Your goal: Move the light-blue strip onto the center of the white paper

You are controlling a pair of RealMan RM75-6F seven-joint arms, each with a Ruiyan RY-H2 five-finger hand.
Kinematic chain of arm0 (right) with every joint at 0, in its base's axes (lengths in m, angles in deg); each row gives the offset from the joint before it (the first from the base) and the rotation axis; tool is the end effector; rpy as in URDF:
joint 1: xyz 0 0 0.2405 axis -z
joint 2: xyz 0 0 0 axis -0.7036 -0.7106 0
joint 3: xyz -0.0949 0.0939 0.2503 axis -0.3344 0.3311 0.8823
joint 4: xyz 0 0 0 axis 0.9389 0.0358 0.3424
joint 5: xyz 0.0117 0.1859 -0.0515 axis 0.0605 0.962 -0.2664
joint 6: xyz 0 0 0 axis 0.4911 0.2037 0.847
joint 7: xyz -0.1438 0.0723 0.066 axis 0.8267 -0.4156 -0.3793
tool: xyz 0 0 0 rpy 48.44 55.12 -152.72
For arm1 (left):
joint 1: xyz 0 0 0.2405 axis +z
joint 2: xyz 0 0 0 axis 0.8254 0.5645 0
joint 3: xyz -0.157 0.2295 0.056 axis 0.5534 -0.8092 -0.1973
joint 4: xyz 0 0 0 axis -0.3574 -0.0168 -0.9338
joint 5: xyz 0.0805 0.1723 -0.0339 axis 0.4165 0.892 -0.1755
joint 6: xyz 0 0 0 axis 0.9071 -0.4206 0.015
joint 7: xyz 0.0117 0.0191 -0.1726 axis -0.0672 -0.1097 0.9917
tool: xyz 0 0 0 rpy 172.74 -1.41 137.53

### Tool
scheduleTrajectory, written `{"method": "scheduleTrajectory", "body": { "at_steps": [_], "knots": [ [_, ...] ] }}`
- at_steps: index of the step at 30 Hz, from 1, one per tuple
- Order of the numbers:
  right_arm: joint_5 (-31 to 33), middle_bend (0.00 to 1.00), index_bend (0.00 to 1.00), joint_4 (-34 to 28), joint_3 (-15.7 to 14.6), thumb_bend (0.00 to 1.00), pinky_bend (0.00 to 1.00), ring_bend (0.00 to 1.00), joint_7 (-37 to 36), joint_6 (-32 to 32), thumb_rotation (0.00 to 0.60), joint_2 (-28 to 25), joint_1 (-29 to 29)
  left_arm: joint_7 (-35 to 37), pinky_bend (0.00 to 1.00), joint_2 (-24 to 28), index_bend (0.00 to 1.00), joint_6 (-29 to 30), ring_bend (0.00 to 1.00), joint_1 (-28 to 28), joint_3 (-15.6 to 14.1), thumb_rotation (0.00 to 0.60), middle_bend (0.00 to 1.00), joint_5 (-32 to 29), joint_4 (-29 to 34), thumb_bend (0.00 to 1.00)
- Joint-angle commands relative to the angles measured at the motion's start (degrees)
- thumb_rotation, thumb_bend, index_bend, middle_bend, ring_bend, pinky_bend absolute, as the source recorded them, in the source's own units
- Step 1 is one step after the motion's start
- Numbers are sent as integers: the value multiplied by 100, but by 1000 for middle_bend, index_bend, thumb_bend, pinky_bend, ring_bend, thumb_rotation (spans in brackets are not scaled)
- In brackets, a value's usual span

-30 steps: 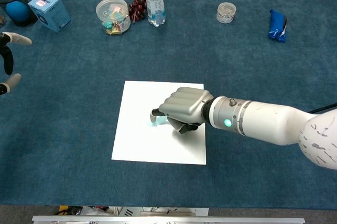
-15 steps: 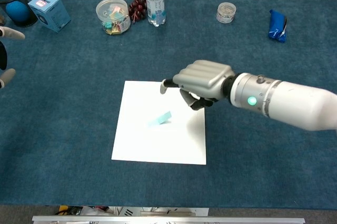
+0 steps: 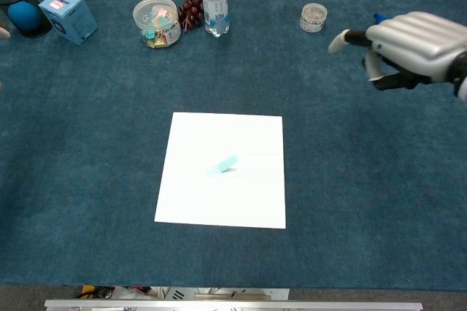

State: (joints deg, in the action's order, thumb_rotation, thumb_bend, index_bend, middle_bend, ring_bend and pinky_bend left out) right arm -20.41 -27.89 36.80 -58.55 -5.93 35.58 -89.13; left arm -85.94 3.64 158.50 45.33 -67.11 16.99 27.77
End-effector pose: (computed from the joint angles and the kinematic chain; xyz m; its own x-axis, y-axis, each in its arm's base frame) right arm -0.1842 -0.3141 0.0973 0.6184 -0.2825 0.7333 -0.7749 -0.3743 0.5093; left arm -0.2883 0.2468 0.1327 0.4591 -0.0930 0.8835 0.8764 -0.1152 -0.4675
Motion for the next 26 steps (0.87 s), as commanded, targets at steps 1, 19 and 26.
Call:
{"method": "scheduleTrajectory", "body": {
  "at_steps": [1,19,26],
  "knots": [
    [-146,778,229,89,-107,331,977,822,-234,320,600,-286,434,168,684,3,245,-46,522,-15,83,600,497,-152,-102,327],
    [-1041,365,131,1382,123,333,488,308,-1048,1811,600,-219,2283,986,373,314,225,127,354,194,27,600,329,-228,-273,327],
    [-877,365,131,1609,277,332,465,296,-1048,1778,600,-119,2664,862,373,263,225,205,354,258,1,600,329,-241,-313,327]
  ]
}}
